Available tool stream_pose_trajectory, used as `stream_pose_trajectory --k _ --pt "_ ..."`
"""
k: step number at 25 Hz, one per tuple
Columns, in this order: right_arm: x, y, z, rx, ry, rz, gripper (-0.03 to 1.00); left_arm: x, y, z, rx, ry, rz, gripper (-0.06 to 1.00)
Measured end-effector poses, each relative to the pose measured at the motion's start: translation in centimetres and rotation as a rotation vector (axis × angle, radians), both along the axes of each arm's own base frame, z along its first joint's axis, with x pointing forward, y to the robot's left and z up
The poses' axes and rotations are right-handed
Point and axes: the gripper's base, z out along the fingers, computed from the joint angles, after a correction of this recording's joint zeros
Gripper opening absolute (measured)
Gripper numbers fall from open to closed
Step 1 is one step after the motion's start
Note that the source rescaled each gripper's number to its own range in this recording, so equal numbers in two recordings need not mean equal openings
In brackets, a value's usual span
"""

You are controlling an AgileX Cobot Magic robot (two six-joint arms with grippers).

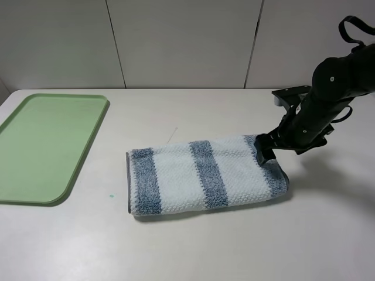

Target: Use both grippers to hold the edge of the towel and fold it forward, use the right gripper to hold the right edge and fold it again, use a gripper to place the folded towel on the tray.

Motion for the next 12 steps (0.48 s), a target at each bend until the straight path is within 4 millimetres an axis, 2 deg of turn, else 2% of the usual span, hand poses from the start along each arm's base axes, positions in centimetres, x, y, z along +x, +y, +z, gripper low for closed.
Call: stream_pose_trajectory --k 12 --pt "0.9 -0.1 -4.0 0.009 0.041 -0.041 1.00 0.0 0.0 0.0 0.000 0.000 0.000 0.99"
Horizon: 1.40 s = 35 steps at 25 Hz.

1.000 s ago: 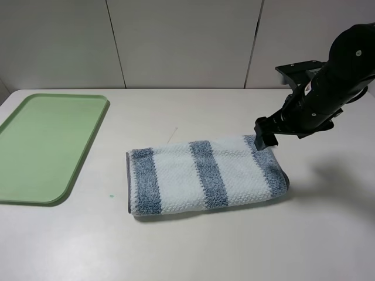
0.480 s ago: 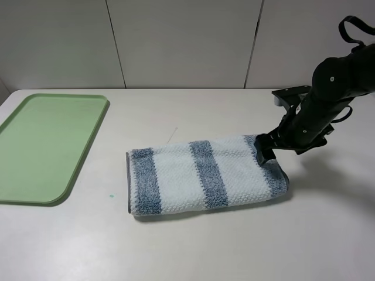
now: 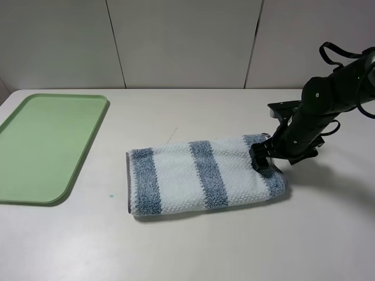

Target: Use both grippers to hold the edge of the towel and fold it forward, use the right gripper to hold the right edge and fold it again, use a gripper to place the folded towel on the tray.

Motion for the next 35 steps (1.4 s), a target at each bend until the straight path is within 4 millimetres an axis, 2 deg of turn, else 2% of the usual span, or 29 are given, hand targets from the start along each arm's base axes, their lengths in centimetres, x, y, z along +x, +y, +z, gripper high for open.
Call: stream_pose_trajectory --k 11,13,15,17,21,22,27,32,35 --pt "0.1 0.0 -0.8 -0.010 0.022 0.020 1.00 0.0 0.0 0.0 -0.001 0.000 0.001 0.99" --pt "0.1 0.0 -0.8 -0.010 0.023 0.020 0.97 0.0 0.0 0.0 -0.001 0.000 0.001 0.99" --pt "0.1 0.2 -0.8 -0.007 0.022 0.021 0.83 0.0 0.0 0.0 -0.001 0.000 0.001 0.99" --pt "0.2 0.3 -0.8 0.002 0.020 0.012 0.64 0.0 0.0 0.0 -0.001 0.000 0.001 0.99" --pt "0.1 0.7 -0.9 0.027 0.023 -0.017 0.17 0.0 0.0 0.0 -0.001 0.000 0.001 0.99" --pt "0.1 0.8 -0.8 0.030 0.023 -0.021 0.08 0.0 0.0 0.0 -0.001 0.000 0.001 0.99" --pt "0.1 0.8 -0.7 0.030 0.017 -0.019 0.06 0.0 0.0 0.0 -0.001 0.000 0.001 0.99" --pt "0.2 0.6 0.4 0.019 -0.021 0.009 0.06 0.0 0.0 0.0 -0.001 0.000 0.001 0.99" --pt "0.1 -0.4 1.7 0.001 -0.043 0.012 0.06 0.0 0.0 0.0 -0.001 0.000 0.001 0.99"
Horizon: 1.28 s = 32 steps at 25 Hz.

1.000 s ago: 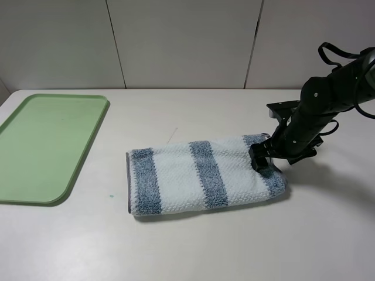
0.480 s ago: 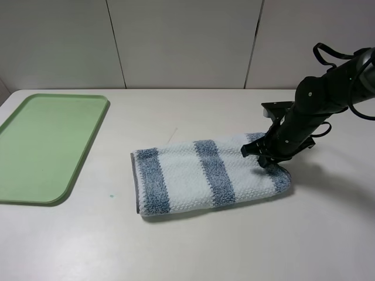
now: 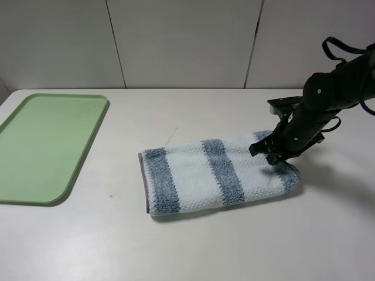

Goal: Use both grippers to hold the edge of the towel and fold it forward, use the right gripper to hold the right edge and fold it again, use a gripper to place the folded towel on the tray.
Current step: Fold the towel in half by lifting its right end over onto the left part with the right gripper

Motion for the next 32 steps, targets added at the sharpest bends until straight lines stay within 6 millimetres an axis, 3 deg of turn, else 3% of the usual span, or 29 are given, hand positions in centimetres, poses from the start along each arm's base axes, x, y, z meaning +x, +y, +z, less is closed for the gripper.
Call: stream_pose_trajectory --k 8,12,19,32 --pt "0.2 -3.6 4.1 -0.016 -0.041 -0.083 0.06 0.0 0.0 0.0 0.000 0.000 0.000 0.99" --pt "1.3 -4.9 6.1 -0.073 -0.022 -0.076 0.06 0.0 0.0 0.0 0.000 0.000 0.000 0.99" --pt "3.0 -5.6 9.3 -0.184 -0.041 -0.026 0.06 0.0 0.0 0.0 0.000 0.000 0.000 0.99" --pt "3.9 -5.7 12.2 -0.211 -0.019 -0.036 0.06 0.0 0.0 0.0 0.000 0.000 0.000 0.99"
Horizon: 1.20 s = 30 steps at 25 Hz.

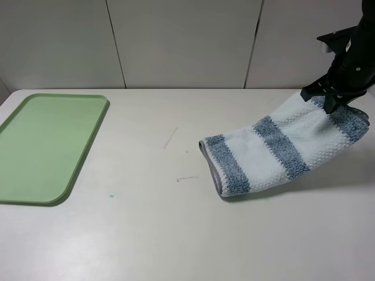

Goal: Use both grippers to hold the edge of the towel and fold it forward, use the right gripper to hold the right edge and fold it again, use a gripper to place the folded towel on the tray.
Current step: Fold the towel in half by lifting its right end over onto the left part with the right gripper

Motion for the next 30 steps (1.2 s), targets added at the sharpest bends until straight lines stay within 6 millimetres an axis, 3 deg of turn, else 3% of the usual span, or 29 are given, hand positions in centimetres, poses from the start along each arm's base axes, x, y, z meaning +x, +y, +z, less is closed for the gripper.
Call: stream_pose_trajectory --k 8,19,30 --pt "-0.4 0.9 0.2 -0.012 0.046 0.021 0.06 0.0 0.0 0.0 0.000 0.000 0.000 0.99" --pt "-1.8 7.6 0.1 -0.018 0.045 0.116 0.06 0.0 0.0 0.0 0.000 0.000 0.000 0.99" --pt "-4.2 14.8 -2.3 -0.012 0.099 0.207 0.06 0.0 0.0 0.0 0.000 0.000 0.000 0.99"
